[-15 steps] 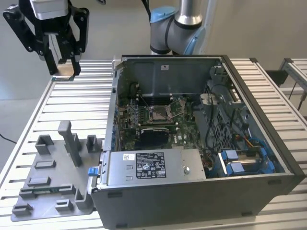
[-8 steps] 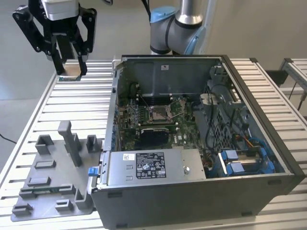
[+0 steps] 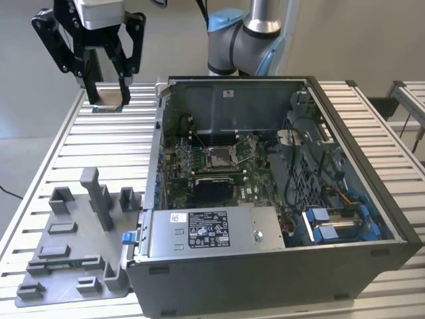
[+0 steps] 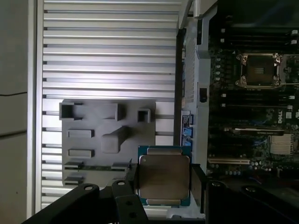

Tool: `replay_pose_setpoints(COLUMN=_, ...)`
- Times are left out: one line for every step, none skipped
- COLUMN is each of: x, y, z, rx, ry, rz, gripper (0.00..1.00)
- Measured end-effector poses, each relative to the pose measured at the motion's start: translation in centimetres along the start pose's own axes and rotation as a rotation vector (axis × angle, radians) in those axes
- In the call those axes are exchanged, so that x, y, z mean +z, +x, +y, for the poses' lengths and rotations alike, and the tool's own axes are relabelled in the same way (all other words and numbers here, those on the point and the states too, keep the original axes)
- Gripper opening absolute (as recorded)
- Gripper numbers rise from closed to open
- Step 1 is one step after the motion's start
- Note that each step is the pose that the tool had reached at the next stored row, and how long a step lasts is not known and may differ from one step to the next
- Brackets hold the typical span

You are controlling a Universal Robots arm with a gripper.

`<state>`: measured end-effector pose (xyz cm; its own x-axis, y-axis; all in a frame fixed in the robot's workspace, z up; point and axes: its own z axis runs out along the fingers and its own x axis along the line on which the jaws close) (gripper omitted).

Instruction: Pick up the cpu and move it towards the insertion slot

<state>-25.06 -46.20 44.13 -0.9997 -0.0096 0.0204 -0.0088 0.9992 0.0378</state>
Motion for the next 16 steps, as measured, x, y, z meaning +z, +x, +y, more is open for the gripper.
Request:
replay_pose_setpoints(x=0.01, y=-0.22, z=0.00, rx=0.000, ry=0.0000, rz=0.0000, gripper=0.00)
replay_pose_setpoints(x=0.02, y=-0.42, z=0.00, rx=0.000, ry=0.0000, rz=0.0000, gripper=0.00)
replay_pose_setpoints(x=0.03, y=-0.63, z=0.01, rx=0.000, ry=0.0000, rz=0.0000, gripper=0.00)
replay_pose_setpoints(x=0.03, y=-0.84, z=0.01, rx=0.000, ry=0.0000, rz=0.0000, gripper=0.00)
replay_pose_setpoints(x=0.04, y=-1.04, z=0.01, rx=0.000, ry=0.0001, rz=0.0001, gripper=0.00)
replay_pose_setpoints(x=0.05, y=-1.25, z=0.01, rx=0.000, ry=0.0000, rz=0.0000, gripper=0.00)
replay_pose_setpoints(x=0.06, y=-1.45, z=0.01, rx=0.000, ry=0.0000, rz=0.0000, gripper=0.00)
replay_pose_setpoints(x=0.07, y=-1.65, z=0.02, rx=0.000, ry=-0.0001, rz=0.0000, gripper=0.00)
replay_pose_setpoints(x=0.07, y=-1.84, z=0.02, rx=0.000, ry=0.0000, rz=0.0000, gripper=0.00)
replay_pose_setpoints(x=0.08, y=-2.03, z=0.02, rx=0.000, ry=0.0000, rz=0.0000, gripper=0.00)
replay_pose_setpoints(x=0.08, y=-2.22, z=0.02, rx=0.000, ry=0.0001, rz=0.0000, gripper=0.00)
replay_pose_setpoints(x=0.09, y=-2.40, z=0.02, rx=0.000, ry=0.0000, rz=-0.0001, gripper=0.00)
replay_pose_setpoints(x=0.09, y=-2.58, z=0.02, rx=0.000, ry=0.0001, rz=0.0000, gripper=0.00)
replay_pose_setpoints(x=0.10, y=-2.75, z=0.02, rx=0.000, ry=0.0002, rz=0.0000, gripper=0.00)
replay_pose_setpoints(x=0.10, y=-2.92, z=0.02, rx=0.000, ry=0.0002, rz=0.0000, gripper=0.00)
replay_pose_setpoints(x=0.11, y=-3.09, z=0.02, rx=0.000, ry=0.0003, rz=0.0000, gripper=0.00)
